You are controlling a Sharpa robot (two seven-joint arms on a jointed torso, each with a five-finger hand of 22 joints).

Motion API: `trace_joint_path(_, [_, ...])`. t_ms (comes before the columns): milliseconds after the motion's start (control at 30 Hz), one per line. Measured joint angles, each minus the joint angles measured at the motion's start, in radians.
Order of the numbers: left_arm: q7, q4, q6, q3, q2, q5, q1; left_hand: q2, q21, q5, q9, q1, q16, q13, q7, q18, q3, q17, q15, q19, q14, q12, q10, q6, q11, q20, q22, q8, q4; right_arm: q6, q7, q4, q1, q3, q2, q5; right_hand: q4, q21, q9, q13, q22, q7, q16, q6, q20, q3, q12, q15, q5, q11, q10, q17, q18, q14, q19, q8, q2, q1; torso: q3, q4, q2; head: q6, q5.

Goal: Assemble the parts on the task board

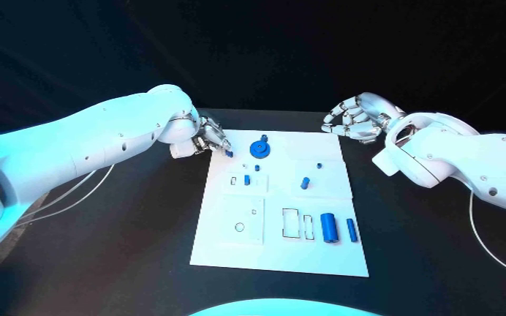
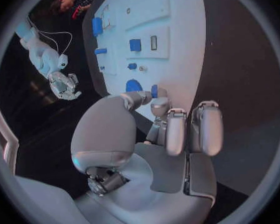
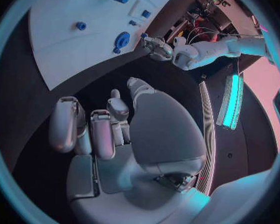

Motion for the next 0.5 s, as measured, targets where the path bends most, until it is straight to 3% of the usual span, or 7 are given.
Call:
trace_joint_path(100, [0.002, 0.061, -0.017, 0.0, -0.037, 0.012, 0.0, -0.01, 0.002, 0.05, 0.0, -0.018, 0.0, 0.014, -0.003, 0.0, 0.0, 0.0, -0.004, 0.005, -0.003, 0.008, 0.016, 0.01, -0.005, -0.005, 0.0, 0.005, 0.0, 0.0, 0.0, -0.001, 0.0, 0.0, 0.0, 0.0, -0.001, -0.003, 0.0, 0.0, 0.0, 0.0, -0.001, 0.0, 0.0, 0.001, 0.0, 0.0, 0.0, 0.0, 0.0, 0.0, 0.0, 0.0, 0.0, 0.0, 0.0, 0.0, 0.0001, 0.0002, 0.0, 0.0, 0.002])
trace_joint_path(200, [0.005, 0.112, -0.034, 0.0, -0.067, 0.016, 0.0, -0.015, 0.005, 0.077, 0.0, -0.023, 0.0, 0.024, -0.004, 0.0, 0.0, 0.0, -0.007, 0.005, 0.0, 0.017, 0.026, 0.011, -0.009, -0.005, 0.0, 0.005, 0.0, 0.0, 0.0, -0.002, 0.0, 0.0, 0.0, 0.0, -0.001, -0.013, 0.0, -0.004, 0.0, 0.0, -0.005, 0.0, 0.0, 0.001, -0.004, 0.0, 0.0, 0.0, 0.0, 0.0, 0.0, 0.0, -0.001, 0.0, 0.0, 0.0, 0.0001, 0.0, 0.0, 0.0, 0.004])
trace_joint_path(233, [0.007, 0.134, -0.042, 0.001, -0.08, 0.016, 0.0, -0.015, 0.005, 0.083, 0.001, -0.023, 0.0, 0.029, -0.004, 0.0, 0.0, 0.0, -0.01, 0.007, -0.003, 0.016, 0.026, 0.011, -0.009, -0.007, 0.0, 0.005, 0.0, 0.0, 0.0, -0.003, 0.0, 0.0, 0.0, 0.0, -0.001, -0.026, 0.0, -0.006, 0.0, 0.0, -0.014, 0.0, 0.001, 0.001, -0.004, 0.0, 0.0, 0.002, -0.002, 0.0, 0.0, 0.0, -0.011, 0.0, 0.0, 0.0, 0.0001, -0.0001, 0.0, 0.0, 0.005])
trace_joint_path(333, [0.011, 0.184, -0.061, 0.001, -0.109, 0.011, -0.001, -0.016, 0.009, 0.087, 0.022, -0.024, 0.0, 0.039, -0.004, 0.0, 0.0, 0.0, -0.01, 0.009, -0.003, 0.024, 0.034, 0.018, -0.009, -0.009, 0.0, 0.005, 0.0, 0.0, 0.0, -0.004, 0.0, 0.0, -0.001, 0.0, 0.0, -0.084, 0.003, -0.02, 0.0, 0.0, -0.045, 0.0, 0.0, 0.013, -0.021, 0.0, 0.0, 0.001, -0.017, 0.0, 0.024, 0.0, -0.036, 0.004, -0.009, -0.009, 0.0, -0.0007, 0.0, -0.001, 0.007])
trace_joint_path(467, [0.017, 0.236, -0.088, 0.001, -0.139, -0.005, -0.008, -0.018, 0.009, 0.099, 0.023, -0.026, 0.0, 0.047, -0.002, 0.0, -0.003, 0.0, -0.01, 0.013, -0.003, 0.029, 0.037, 0.02, -0.012, -0.013, 0.0, 0.005, -0.003, -0.001, 0.001, -0.005, 0.0, 0.0, -0.002, 0.0, -0.001, -0.146, 0.005, -0.053, 0.0, 0.0, -0.079, 0.0, 0.0, 0.029, -0.052, 0.0, 0.0, 0.001, -0.043, -0.017, 0.024, 0.0, -0.065, 0.004, -0.014, -0.014, -0.0006, -0.001, 0.001, -0.002, 0.008])
trace_joint_path(500, [0.018, 0.246, -0.094, 0.0, -0.144, -0.01, -0.01, -0.018, 0.011, 0.102, 0.023, -0.026, 0.0, 0.048, -0.002, 0.0, -0.003, 0.0, -0.01, 0.013, -0.003, 0.03, 0.041, 0.024, -0.012, -0.012, 0.0, 0.005, -0.003, -0.001, 0.001, -0.006, 0.0, 0.0, -0.002, 0.0, -0.001, -0.171, 0.007, -0.068, 0.0, 0.0, -0.093, 0.0, -0.001, 0.034, -0.066, 0.0, 0.0, 0.001, -0.053, -0.032, 0.031, 0.0, -0.075, 0.004, -0.015, -0.015, -0.0006, -0.0009, 0.001, -0.003, 0.008])
